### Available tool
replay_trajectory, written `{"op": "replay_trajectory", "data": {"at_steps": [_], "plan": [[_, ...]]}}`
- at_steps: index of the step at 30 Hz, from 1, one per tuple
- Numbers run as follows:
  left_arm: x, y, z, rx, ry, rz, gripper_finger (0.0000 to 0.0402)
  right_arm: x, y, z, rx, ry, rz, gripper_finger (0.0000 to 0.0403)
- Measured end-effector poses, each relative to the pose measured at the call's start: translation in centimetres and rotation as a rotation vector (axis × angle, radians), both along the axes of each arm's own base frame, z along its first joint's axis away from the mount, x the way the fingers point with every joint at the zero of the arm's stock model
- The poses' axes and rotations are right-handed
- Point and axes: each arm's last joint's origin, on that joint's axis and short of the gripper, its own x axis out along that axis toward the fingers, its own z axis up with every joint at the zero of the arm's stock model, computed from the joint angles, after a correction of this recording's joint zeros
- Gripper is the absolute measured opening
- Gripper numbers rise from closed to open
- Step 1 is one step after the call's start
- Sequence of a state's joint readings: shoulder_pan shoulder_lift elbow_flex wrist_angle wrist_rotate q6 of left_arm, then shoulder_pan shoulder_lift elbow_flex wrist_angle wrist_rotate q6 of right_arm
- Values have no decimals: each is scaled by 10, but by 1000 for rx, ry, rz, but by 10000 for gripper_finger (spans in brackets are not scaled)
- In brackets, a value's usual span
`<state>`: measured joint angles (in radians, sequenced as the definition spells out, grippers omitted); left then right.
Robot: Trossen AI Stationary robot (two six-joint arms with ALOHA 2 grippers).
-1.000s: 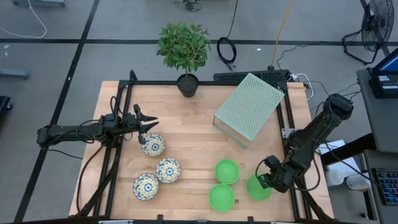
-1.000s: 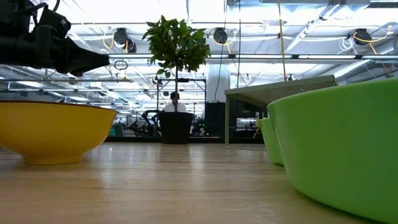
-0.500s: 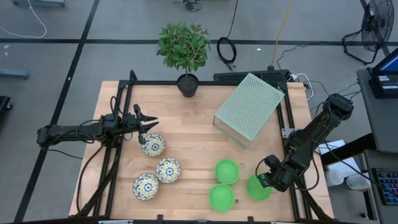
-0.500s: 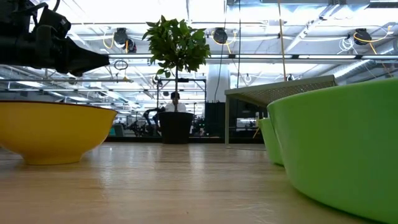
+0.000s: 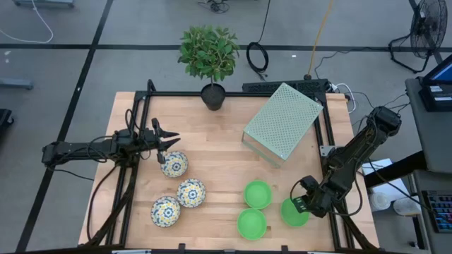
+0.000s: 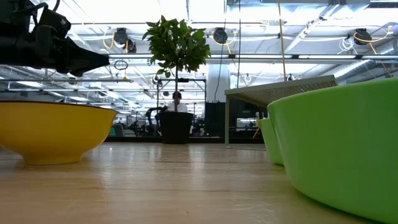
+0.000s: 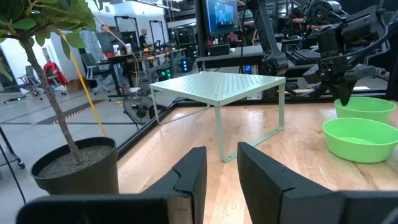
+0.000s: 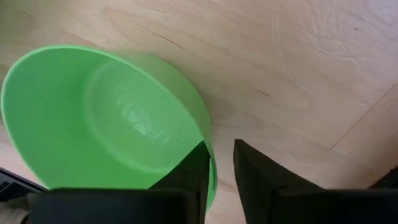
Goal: Pick & Place Mini bowls
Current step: Put the right green bowl on the shelf
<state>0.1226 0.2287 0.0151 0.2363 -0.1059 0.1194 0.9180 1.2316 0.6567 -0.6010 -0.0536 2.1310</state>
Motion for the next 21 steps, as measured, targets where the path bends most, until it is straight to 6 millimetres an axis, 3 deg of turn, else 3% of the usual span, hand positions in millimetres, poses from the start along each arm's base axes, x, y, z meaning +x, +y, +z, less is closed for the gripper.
{"op": "replay_trajectory", "data": {"at_steps": [7,21], "plan": [[0,0,0,0,0,0,93,3,3,1,11,-67,101,5],[0,0,0,0,0,0,93,24,18,16,-22,-521,236,1]]}}
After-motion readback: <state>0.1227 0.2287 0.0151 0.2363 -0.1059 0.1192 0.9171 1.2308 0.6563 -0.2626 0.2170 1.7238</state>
